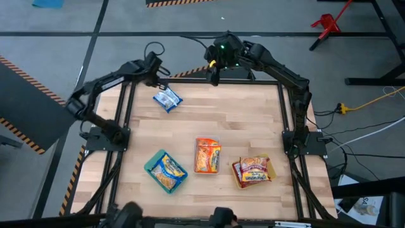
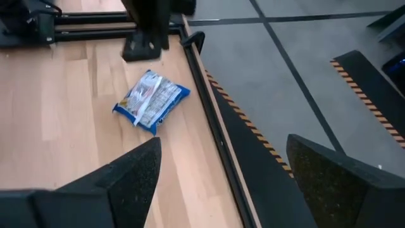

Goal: Sort Maruchan noodles
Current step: Put the blue noodle pack into the green bin

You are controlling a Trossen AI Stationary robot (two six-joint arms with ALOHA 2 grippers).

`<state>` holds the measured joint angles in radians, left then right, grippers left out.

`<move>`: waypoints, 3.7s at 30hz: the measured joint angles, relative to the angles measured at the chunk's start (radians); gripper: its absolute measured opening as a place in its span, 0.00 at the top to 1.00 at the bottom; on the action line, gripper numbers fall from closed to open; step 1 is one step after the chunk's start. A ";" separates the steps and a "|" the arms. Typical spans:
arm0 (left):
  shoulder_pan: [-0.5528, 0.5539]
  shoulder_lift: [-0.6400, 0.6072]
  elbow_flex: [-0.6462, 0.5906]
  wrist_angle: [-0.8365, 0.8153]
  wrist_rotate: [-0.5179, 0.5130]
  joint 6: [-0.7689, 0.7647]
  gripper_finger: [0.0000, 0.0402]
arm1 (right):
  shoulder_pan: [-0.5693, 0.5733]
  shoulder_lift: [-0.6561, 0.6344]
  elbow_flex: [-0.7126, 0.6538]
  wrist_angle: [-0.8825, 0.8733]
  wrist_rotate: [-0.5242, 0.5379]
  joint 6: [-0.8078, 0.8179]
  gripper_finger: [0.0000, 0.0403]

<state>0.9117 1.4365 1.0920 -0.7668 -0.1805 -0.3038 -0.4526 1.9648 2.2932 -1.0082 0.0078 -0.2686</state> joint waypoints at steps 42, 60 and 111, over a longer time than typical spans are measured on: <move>-0.279 0.441 0.001 0.255 0.316 -0.132 1.00 | 0.096 0.003 -0.683 0.230 -0.246 0.061 0.19; -0.344 0.444 -0.002 0.346 0.309 -0.187 1.00 | 0.120 0.011 -0.871 0.569 -0.196 0.108 0.19; -0.371 0.442 -0.002 0.376 0.267 -0.144 1.00 | 0.146 0.163 -0.869 0.629 -0.212 0.220 0.98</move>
<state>0.5409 1.8780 1.0904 -0.3908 0.0863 -0.4478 -0.3069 2.1273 1.4239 -0.3789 -0.2044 -0.0487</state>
